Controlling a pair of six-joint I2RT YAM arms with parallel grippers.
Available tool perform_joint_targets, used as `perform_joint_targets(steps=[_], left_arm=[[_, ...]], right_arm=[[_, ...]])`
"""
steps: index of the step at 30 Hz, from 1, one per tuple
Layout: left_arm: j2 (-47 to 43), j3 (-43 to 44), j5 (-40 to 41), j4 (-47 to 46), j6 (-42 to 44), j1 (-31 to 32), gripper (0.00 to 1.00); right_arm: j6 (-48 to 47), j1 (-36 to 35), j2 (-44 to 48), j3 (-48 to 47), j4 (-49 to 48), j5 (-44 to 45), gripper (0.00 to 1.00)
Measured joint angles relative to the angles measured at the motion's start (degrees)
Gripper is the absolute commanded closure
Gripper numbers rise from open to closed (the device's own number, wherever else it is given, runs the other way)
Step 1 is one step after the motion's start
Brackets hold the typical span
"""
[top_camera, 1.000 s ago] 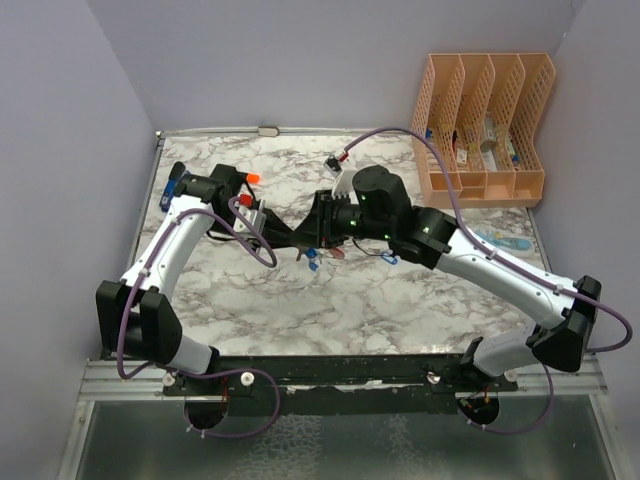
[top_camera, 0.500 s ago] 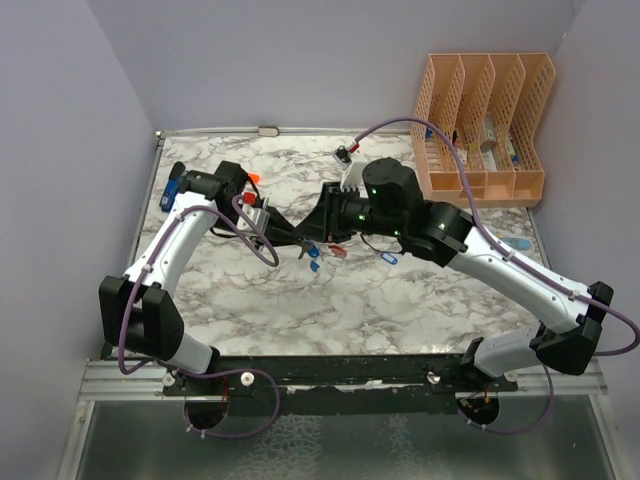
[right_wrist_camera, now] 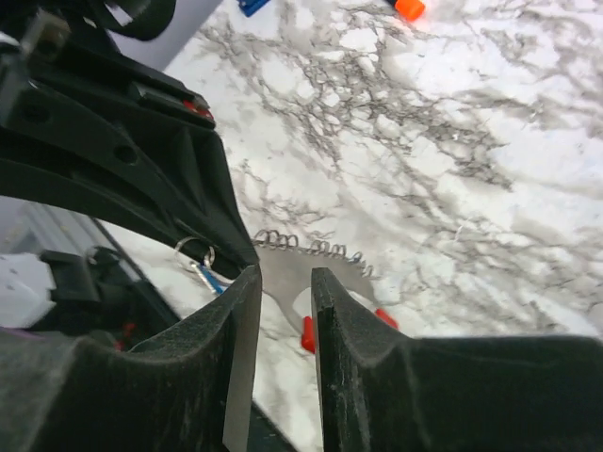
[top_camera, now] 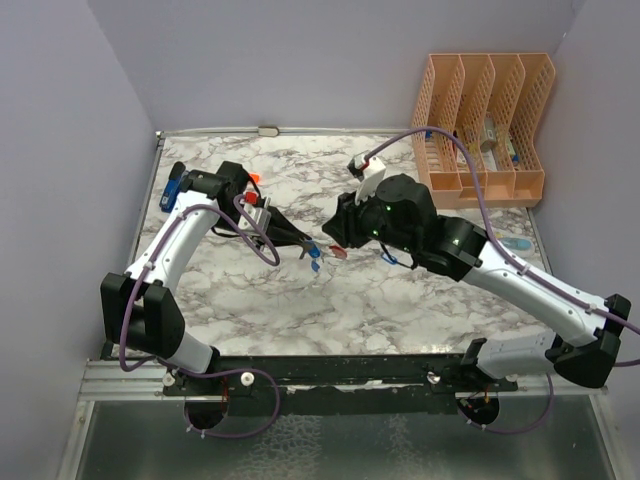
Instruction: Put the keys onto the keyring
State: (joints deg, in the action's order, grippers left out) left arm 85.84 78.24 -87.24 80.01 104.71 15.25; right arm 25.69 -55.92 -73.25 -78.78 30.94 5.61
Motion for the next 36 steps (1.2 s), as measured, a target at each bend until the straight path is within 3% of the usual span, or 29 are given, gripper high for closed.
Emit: perform_joint_targets(steps=[11,23,36], left_arm=[[0.0,0.0,0.0,0.0,-0.9,0.4,1.00],[0.0,0.0,0.0,0.0,-1.3,1.5,1.00],[0.0,0.0,0.0,0.0,-2.3,1.8,1.00]], right_arm=[[-19.5,0.0,1.8,9.0,-6.9,-1.0,0.70],[-27.2,0.0,6.6,12.3,-19.6,-5.0,0.74],[-34.4,0.0,5.5,17.3,-21.6,-8.5,0.72]])
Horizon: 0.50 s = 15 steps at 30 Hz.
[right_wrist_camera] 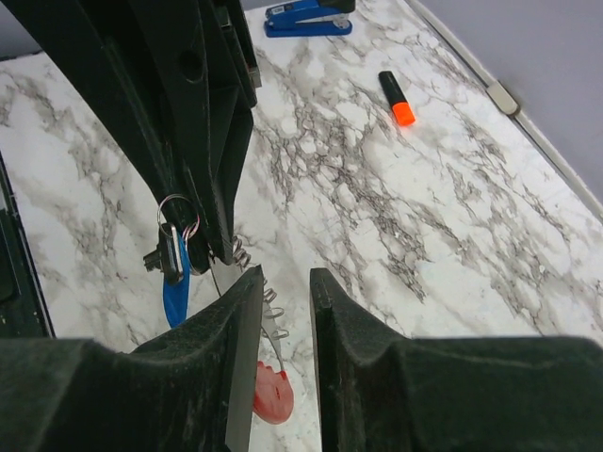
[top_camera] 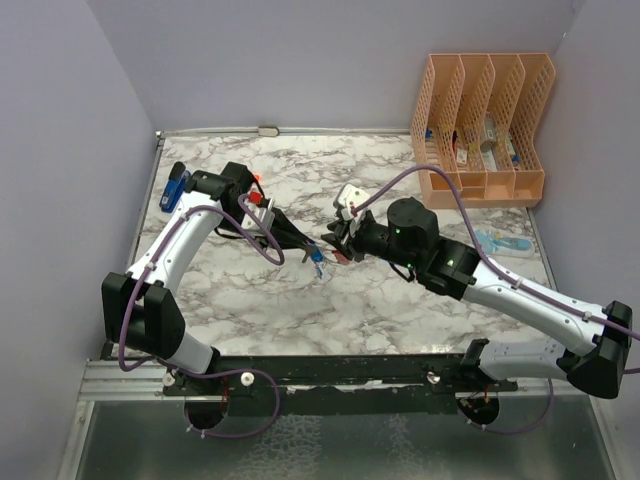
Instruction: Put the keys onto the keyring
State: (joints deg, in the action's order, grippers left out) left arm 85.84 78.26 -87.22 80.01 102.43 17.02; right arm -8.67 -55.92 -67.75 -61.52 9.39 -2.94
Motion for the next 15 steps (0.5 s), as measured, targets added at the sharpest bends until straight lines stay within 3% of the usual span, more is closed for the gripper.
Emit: perform_joint_targets(steps=[15], left_arm=[[1.1,0.1,0.0,0.0,-0.1,0.0,1.00]], right_arm=[[-1.7,-1.5,-0.1,0.3,0.0,-3.1,0.66]])
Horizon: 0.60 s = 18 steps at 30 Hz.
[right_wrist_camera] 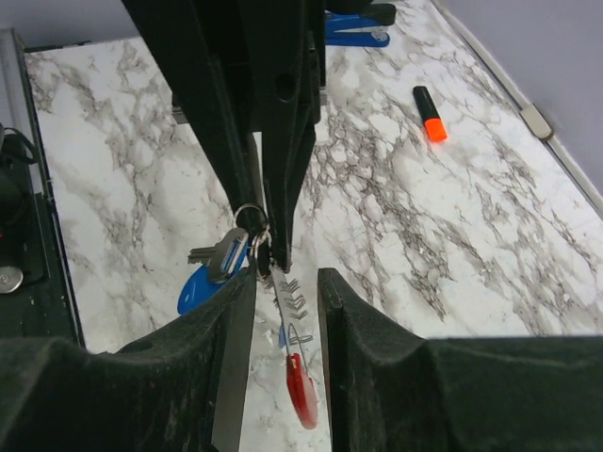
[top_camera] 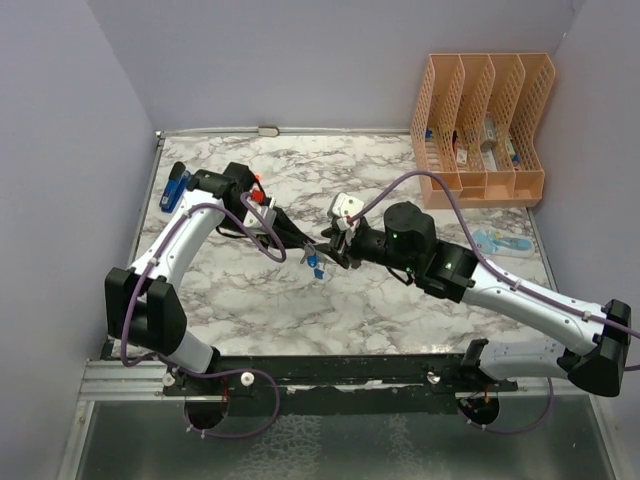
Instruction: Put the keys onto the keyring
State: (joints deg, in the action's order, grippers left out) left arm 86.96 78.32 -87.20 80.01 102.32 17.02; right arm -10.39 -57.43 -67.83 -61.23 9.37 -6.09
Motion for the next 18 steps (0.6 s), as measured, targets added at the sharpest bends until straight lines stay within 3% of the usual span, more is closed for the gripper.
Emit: perform_joint_targets(steps=[18], left_arm=[[0.5,0.0,0.0,0.0,-0.8,0.3,1.00]], right_arm=[[-2.1,-2.8,-1.1,0.0,-0.9,1.8,0.70]])
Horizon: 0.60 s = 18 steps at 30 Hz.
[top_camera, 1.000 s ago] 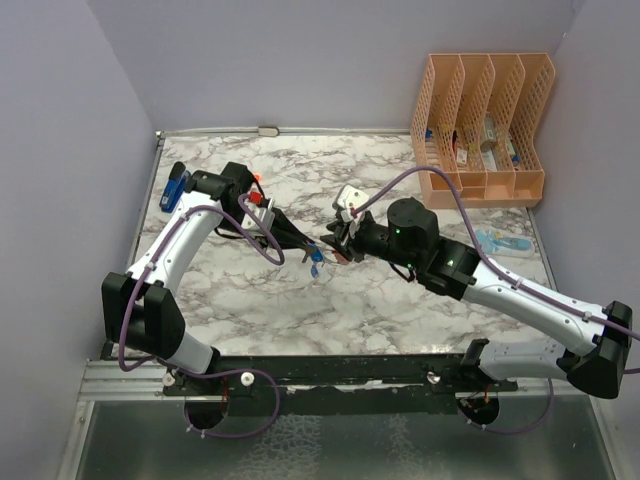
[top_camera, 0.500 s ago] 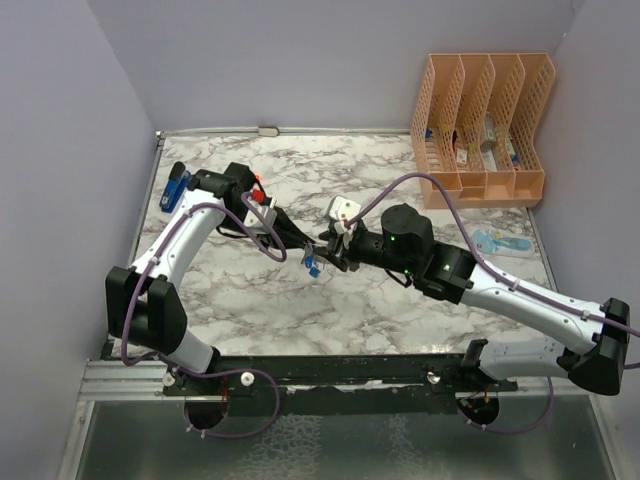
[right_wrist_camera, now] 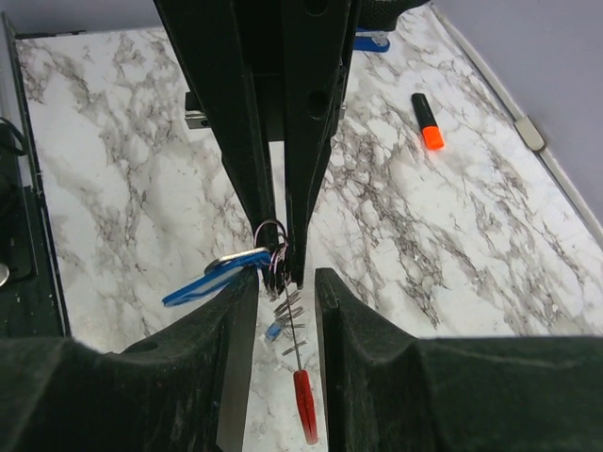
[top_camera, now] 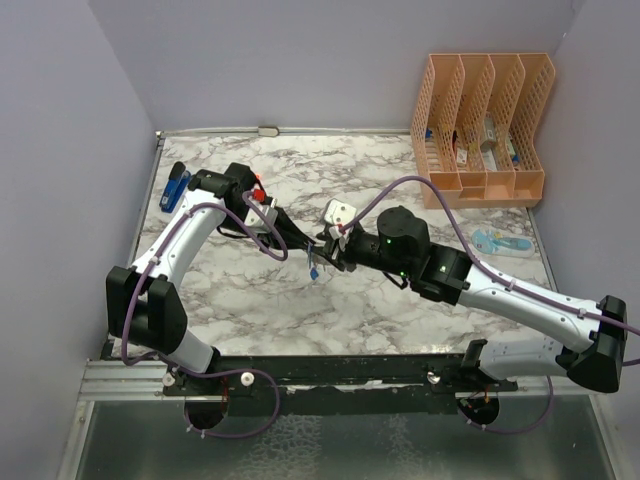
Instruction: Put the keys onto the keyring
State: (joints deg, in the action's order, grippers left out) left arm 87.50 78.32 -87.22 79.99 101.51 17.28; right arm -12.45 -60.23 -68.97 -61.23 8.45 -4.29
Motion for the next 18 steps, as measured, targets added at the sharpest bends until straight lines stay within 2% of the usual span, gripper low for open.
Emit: perform_joint_targets(steps=[15,18], left_arm=[[-0.3,0.0,0.0,-0.2,-0.5,0.0,1.00],[-0.4,0.0,0.0,-0.4,-0.6,0.0,1.00]], right_arm=[[-3.7,-0.2,0.0,0.0,-0.3,2.0,0.77],[-4.0,-0.2,0.0,0.0,-0.3,2.0,0.83]])
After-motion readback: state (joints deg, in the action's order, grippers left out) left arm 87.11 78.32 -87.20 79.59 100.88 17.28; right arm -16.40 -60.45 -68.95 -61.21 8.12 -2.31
